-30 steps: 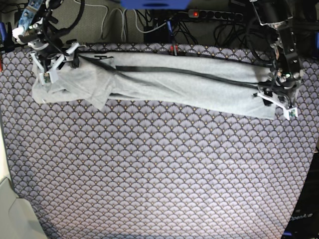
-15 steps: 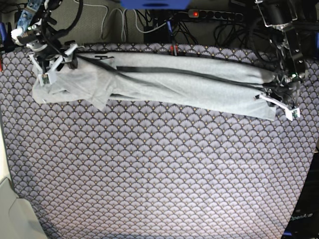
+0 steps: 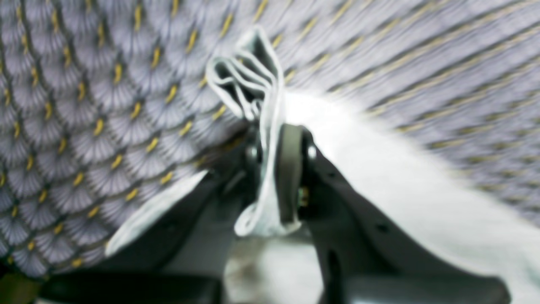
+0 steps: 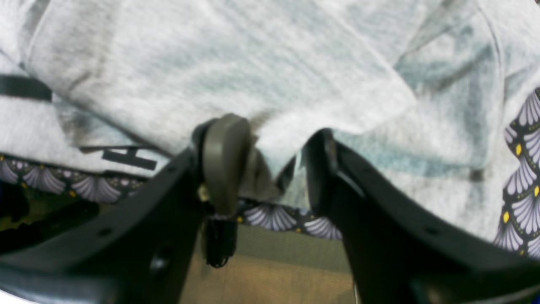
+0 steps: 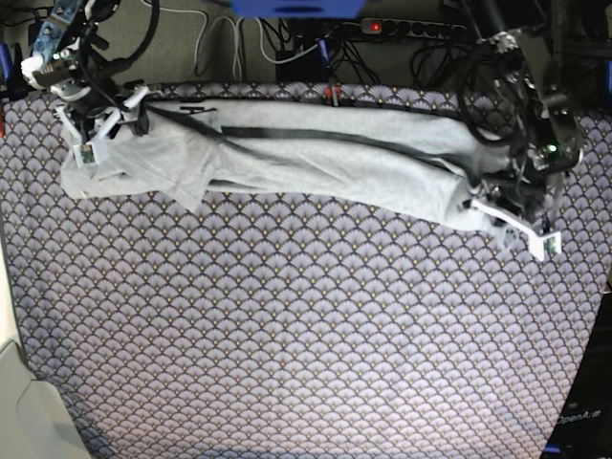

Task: Fold the T-shirt properly
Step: 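Grasp the strip end with the left gripper and lift it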

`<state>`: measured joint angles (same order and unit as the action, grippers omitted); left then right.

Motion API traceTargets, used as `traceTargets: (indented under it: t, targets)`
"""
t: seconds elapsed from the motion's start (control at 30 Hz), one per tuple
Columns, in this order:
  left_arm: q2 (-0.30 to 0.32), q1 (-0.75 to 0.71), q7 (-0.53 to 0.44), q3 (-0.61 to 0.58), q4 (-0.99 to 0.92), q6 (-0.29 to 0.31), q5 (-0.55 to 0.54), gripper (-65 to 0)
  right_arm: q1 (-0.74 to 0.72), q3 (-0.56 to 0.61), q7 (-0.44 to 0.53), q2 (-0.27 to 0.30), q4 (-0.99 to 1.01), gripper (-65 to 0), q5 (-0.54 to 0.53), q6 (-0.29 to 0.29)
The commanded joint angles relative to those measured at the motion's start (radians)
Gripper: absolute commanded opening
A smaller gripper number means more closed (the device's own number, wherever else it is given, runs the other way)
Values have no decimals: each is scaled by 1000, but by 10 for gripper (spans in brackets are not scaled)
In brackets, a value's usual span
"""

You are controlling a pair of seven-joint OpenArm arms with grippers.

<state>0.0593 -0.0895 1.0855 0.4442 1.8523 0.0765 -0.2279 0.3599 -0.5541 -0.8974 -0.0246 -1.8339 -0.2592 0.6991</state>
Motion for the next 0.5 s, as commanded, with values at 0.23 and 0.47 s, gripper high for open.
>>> traceTargets:
  t: [0.23, 0.47]
  targets:
    - [-160, -51, 69, -218, 126, 4, -3, -647, -17, -1, 16, 8, -13, -389, -9, -1]
    - [-216, -75, 65, -428, 34, 4, -1, -646, -19, -1, 16, 8, -13, -389, -9, -1]
